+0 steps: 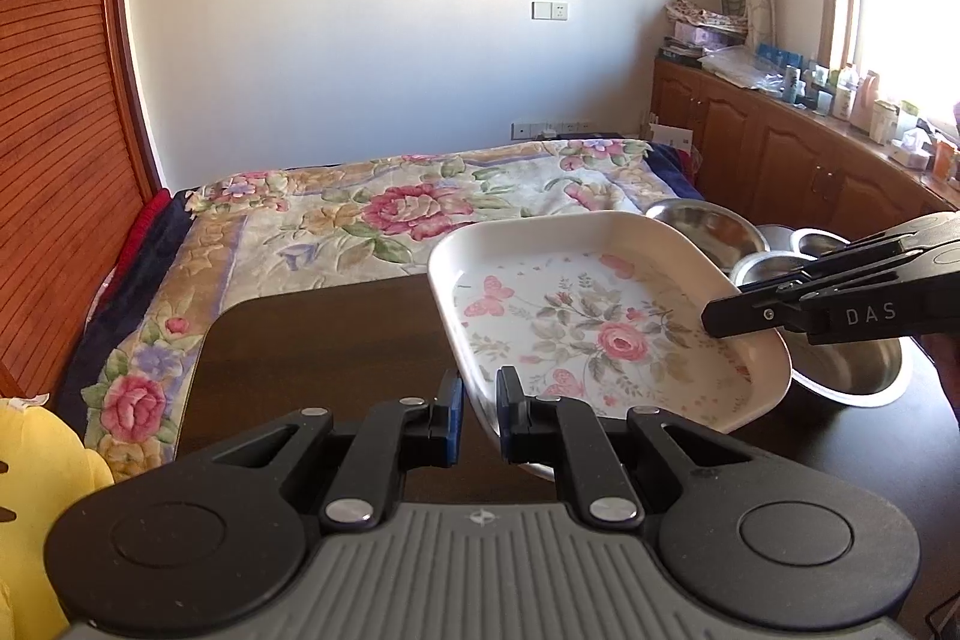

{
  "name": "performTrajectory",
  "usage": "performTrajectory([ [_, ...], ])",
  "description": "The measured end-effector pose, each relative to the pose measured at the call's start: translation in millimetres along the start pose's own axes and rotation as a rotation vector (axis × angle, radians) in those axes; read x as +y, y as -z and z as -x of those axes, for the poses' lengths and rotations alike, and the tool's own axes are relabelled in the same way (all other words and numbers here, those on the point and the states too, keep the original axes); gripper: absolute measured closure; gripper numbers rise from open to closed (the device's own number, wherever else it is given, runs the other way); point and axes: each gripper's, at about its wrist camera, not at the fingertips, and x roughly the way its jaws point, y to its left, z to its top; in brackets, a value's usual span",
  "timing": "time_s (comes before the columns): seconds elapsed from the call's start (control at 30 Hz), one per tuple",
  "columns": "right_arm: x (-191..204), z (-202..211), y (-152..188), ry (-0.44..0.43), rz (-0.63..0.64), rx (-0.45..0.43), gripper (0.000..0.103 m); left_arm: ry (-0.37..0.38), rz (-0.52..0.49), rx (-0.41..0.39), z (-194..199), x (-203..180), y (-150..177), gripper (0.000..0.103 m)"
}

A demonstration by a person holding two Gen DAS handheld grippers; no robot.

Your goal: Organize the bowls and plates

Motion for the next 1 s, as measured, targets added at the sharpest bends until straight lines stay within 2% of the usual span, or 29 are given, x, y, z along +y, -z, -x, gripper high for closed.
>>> performTrajectory([
  [0.47,12,30,47,-0.007,-0.016,-0.022,0.090,0.029,0.002,-0.011,36,-22,47,0.090],
  [1.0,19,41,84,-0.041,-0.019,-0.039,0.090,0.032,0.015,-0.016,51,-28,82,0.090],
])
